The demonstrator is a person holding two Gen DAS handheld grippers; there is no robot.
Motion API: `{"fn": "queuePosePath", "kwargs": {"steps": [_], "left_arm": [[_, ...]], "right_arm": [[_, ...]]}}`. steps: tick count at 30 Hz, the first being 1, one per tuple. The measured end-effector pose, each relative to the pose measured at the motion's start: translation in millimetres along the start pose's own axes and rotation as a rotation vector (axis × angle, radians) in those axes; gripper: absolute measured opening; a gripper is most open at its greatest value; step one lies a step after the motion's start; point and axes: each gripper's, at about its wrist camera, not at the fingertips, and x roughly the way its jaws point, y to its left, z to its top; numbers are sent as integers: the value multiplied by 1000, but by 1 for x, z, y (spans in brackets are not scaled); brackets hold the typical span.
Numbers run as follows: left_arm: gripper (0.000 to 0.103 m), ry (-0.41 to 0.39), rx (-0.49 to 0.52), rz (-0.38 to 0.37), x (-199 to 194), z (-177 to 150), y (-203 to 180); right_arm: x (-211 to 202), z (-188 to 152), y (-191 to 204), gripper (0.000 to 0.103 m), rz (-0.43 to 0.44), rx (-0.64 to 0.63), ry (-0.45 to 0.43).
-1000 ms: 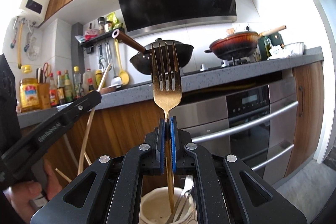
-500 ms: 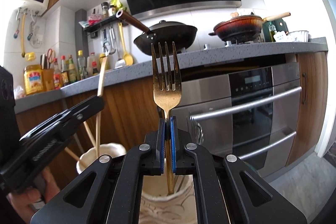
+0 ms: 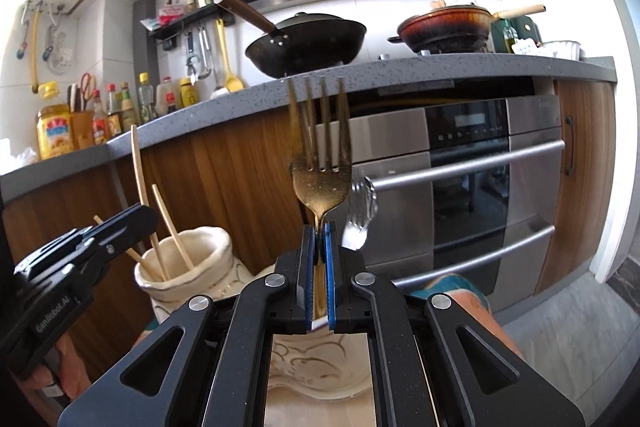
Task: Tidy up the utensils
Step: 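Lower chopstick into taller cup with left tool while right tool drops gold fork in shorter cup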
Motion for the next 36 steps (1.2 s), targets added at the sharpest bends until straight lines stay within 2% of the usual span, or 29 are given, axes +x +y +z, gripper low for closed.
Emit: {"fn": "queuePosePath", "kwargs": {"steps": [6, 9, 13, 16, 26, 32, 34, 36], "left_arm": [[8, 8, 25, 11, 1, -5, -4], [23, 6, 23, 17, 1, -7, -3], [26, 2, 17, 30, 0, -7, -2], [38, -3, 9, 32, -1, -7, -1], [43, -8, 3, 30, -4, -5, 2], [51, -19, -6, 34, -6, -3, 4], [55, -28, -9, 40, -7, -3, 6], [57, -37, -15, 39, -10, -1, 7]], "right_arm": [[0, -1, -2, 6, -10, 9, -3], [1, 0, -5, 6, -12, 15, 0], [2, 0, -6, 6, -17, 6, 2], [3, -1, -8, 6, -34, 1, 7], [10, -4, -15, 10, -55, 24, 32], [10, -4, -16, 24, -59, 32, 34], [8, -3, -15, 38, -54, 31, 26], [5, -3, -14, 43, -50, 28, 17]]}}
